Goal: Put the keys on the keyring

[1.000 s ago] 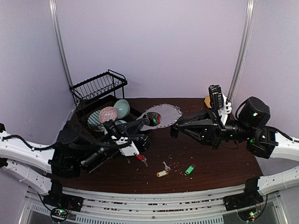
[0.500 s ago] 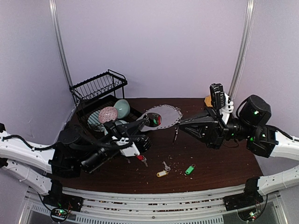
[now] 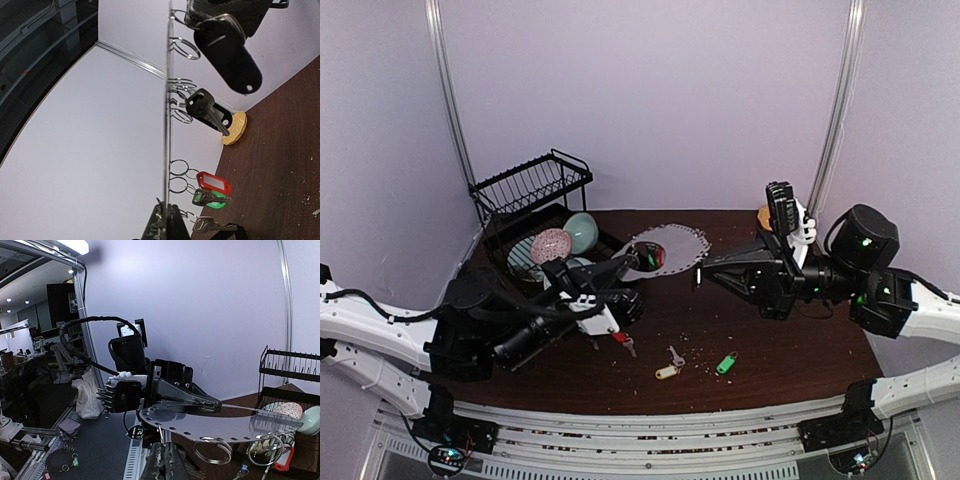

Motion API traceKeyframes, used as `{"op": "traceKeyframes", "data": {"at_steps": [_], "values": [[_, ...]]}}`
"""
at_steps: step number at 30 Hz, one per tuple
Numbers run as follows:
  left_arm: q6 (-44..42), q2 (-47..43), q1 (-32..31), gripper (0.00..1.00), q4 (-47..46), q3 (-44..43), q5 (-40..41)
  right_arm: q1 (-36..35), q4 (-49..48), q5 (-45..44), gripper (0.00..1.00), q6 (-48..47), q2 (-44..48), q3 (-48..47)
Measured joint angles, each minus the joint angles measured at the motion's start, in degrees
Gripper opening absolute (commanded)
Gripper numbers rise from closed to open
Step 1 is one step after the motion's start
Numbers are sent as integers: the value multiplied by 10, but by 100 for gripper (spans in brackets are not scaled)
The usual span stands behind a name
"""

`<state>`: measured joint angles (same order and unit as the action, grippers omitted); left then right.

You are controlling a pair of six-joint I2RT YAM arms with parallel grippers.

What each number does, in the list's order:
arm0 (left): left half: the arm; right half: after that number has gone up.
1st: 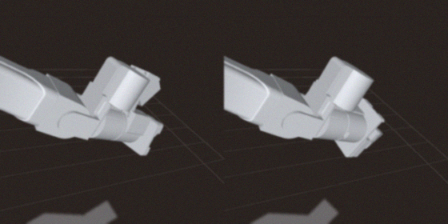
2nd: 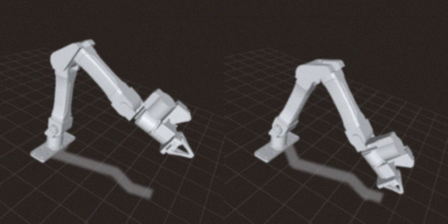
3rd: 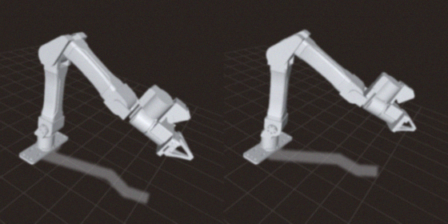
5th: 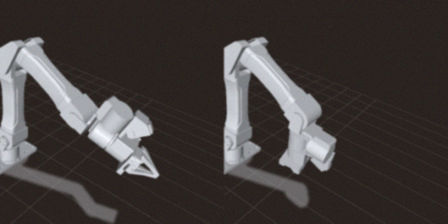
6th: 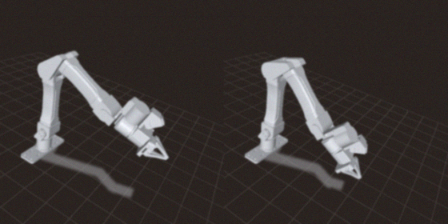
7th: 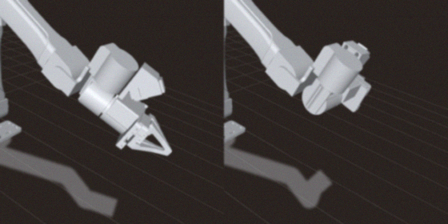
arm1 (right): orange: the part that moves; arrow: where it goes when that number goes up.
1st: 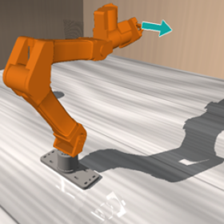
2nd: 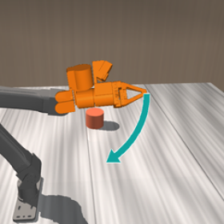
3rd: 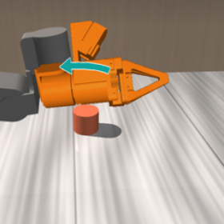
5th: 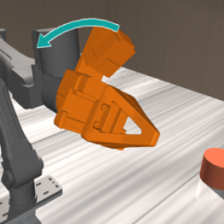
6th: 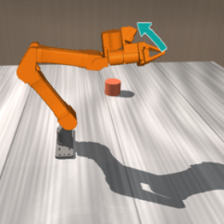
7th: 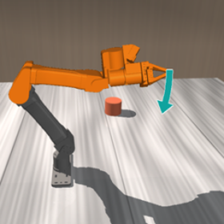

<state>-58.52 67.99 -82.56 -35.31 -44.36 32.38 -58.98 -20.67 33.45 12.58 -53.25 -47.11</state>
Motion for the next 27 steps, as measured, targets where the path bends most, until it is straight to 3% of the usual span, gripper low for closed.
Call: {"op": "traceKeyframes", "data": {"at_steps": [4, 17, 27], "values": [[-1, 0, 0, 0, 9, 0, 13, 0, 51, -15, 0, -30, 10, -12], [-90, 6, 0, 0, 54, 0, 99, -9, 421, -162, 0, -202, -62, -200], [-125, 11, -2, 0, 93, 0, 103, -38, 544, -213, 0, -266, -118, -253]]}}
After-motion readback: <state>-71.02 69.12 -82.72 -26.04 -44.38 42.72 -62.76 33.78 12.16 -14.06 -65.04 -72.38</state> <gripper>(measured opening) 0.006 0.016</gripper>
